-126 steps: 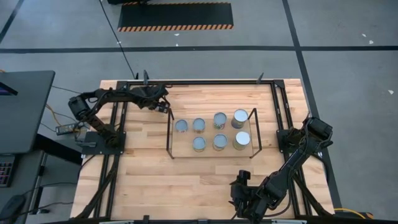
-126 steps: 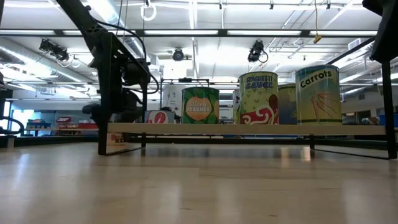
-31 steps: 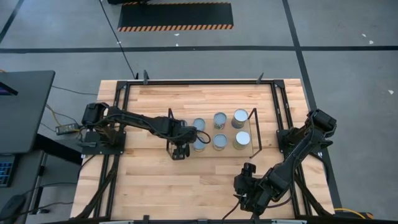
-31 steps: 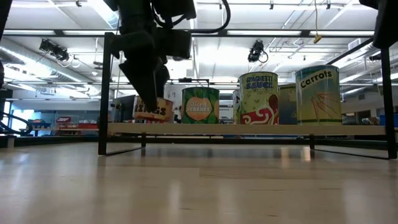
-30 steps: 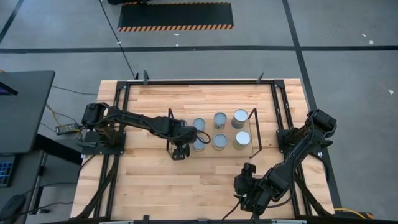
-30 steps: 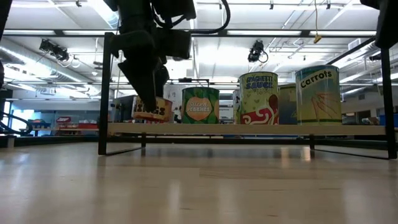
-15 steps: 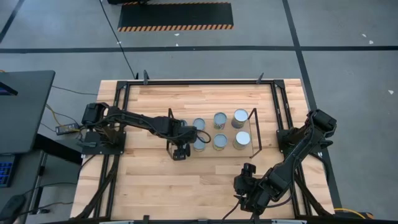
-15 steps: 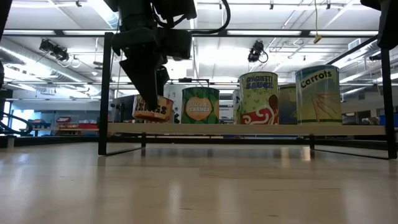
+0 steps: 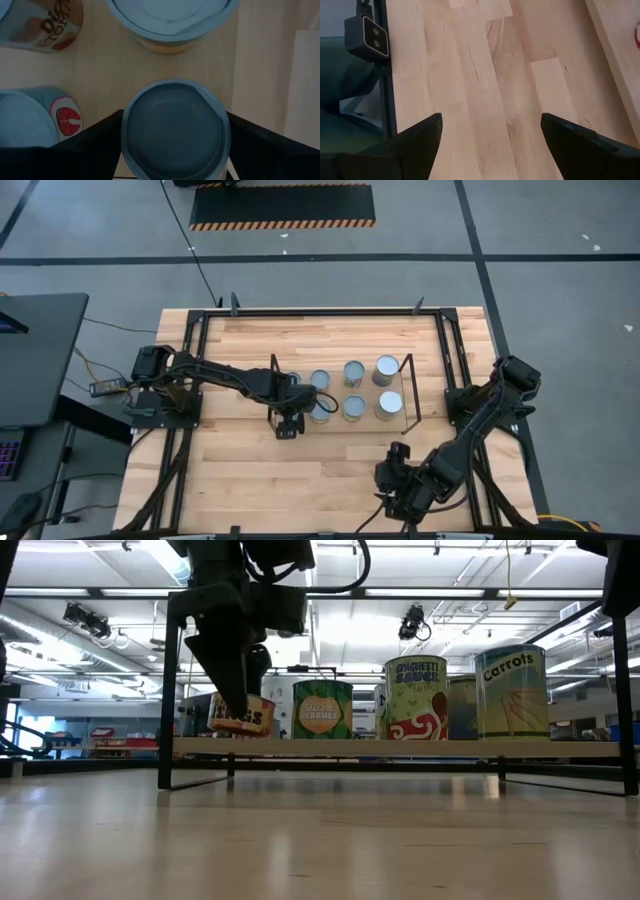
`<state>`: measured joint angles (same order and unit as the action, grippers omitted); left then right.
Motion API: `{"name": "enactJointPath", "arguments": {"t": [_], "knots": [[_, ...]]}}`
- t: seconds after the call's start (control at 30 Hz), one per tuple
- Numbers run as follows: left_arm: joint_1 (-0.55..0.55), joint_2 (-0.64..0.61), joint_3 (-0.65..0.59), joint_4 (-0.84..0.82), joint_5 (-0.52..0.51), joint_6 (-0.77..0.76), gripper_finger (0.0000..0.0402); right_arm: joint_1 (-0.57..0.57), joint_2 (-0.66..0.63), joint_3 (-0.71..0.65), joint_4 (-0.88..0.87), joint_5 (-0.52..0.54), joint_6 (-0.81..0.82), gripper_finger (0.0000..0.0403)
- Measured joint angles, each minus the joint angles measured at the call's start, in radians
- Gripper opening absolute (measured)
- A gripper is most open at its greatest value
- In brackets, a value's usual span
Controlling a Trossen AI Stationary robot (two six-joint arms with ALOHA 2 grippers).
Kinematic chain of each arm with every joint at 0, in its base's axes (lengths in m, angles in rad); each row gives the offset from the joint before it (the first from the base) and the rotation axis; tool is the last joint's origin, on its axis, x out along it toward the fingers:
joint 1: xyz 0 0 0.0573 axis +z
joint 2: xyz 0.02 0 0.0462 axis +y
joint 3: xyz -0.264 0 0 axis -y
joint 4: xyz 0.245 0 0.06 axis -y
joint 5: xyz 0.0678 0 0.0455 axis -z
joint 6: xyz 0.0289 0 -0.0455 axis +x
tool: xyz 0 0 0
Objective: Pick and place cans onto a shelf
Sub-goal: Put the canned pineapple rings can on the shelf
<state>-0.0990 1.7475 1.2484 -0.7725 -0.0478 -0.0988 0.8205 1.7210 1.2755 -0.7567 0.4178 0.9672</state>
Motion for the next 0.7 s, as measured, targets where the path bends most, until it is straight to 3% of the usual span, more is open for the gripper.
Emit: {"name": "enactJointPath", "arguments": {"t": [0.23,0.7], "knots": [[-0.001,0.0,0.0,-0.01,0.0,0.002,0.0349,-0.006,0.0,0.0,0.0,0.0,-0.001,0.0347],[-0.001,0.0,0.022,-0.049,-0.038,0.005,0.0352,-0.006,0.0,0.0,0.0,-0.001,-0.001,0.0347]]}}
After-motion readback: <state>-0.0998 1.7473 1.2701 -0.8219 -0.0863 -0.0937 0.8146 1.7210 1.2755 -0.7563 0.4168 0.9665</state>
